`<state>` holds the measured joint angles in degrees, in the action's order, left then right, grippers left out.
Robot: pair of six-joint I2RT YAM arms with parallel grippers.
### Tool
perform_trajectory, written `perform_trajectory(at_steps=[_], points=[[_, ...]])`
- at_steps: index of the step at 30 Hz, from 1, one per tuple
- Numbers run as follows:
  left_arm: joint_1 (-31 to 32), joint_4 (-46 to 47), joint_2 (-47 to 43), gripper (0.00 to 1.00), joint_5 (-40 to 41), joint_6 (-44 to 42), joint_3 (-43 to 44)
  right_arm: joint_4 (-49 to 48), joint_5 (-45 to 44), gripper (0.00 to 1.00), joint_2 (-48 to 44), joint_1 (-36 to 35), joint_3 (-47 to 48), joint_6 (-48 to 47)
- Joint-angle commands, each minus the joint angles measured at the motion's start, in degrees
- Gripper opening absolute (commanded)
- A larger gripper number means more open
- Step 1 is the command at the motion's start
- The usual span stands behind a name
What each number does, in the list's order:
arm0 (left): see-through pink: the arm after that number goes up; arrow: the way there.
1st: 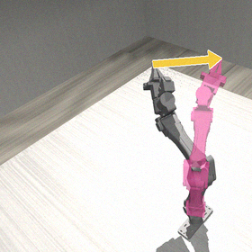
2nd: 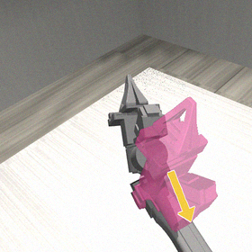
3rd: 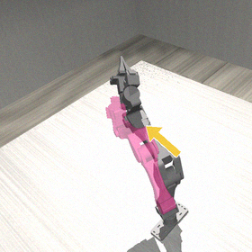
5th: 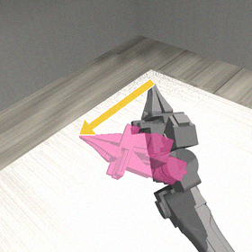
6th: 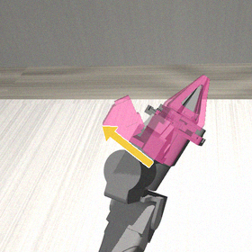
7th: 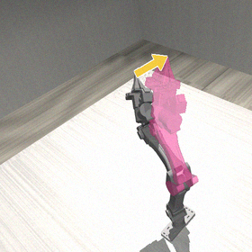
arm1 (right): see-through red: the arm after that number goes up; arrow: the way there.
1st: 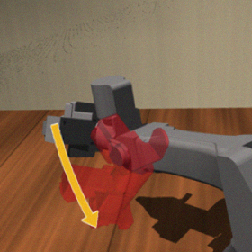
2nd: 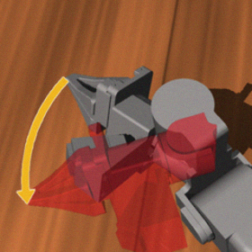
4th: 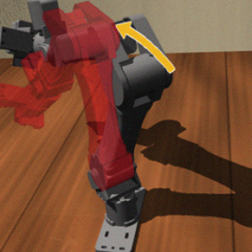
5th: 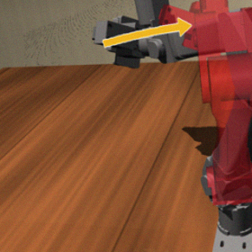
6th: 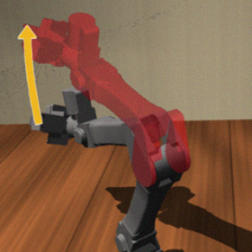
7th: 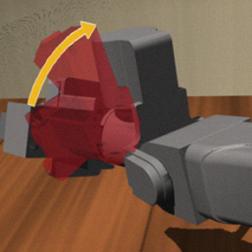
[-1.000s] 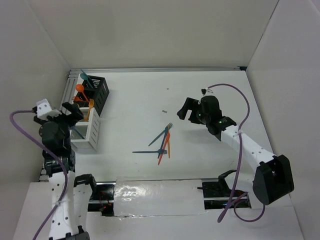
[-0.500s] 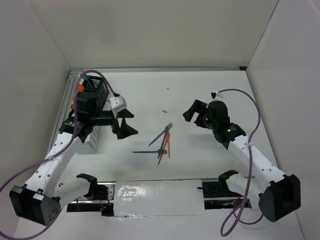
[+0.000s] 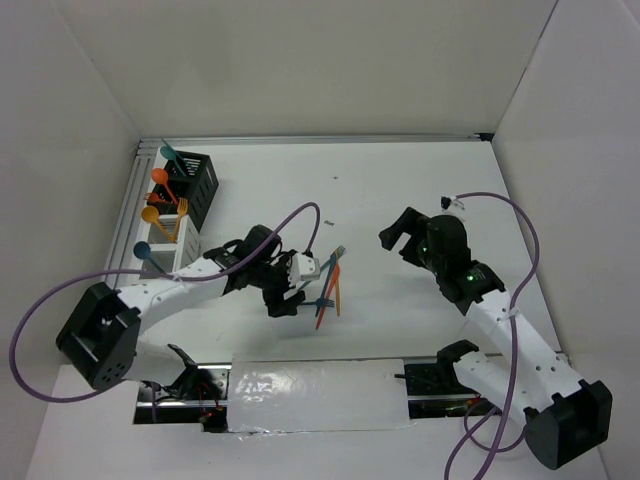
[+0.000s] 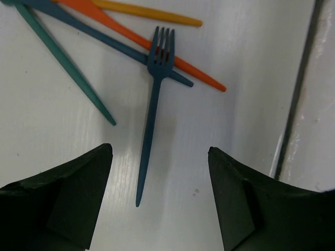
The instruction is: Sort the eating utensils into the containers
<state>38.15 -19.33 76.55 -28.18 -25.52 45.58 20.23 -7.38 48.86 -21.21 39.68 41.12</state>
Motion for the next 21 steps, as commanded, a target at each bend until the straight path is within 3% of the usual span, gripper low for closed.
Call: perform_trajectory(at_steps=[1, 8, 21], points=[[0.2, 5.4, 3.1, 0.86, 2.6, -0.5, 2.8, 0.1, -1.4, 1.0, 0.0, 0.3, -0.9, 1.1], [1.7, 9.3, 8.9, 0.8, 5.7, 0.0, 4.0, -0.5, -1.9, 1.0, -0.3, 0.4, -2.0, 1.0], [6.4, 13.4, 12.5, 0.74, 2.6, -1.0, 3.5, 0.5, -3.5, 1.0, -3.3, 0.5, -3.8, 1.9]])
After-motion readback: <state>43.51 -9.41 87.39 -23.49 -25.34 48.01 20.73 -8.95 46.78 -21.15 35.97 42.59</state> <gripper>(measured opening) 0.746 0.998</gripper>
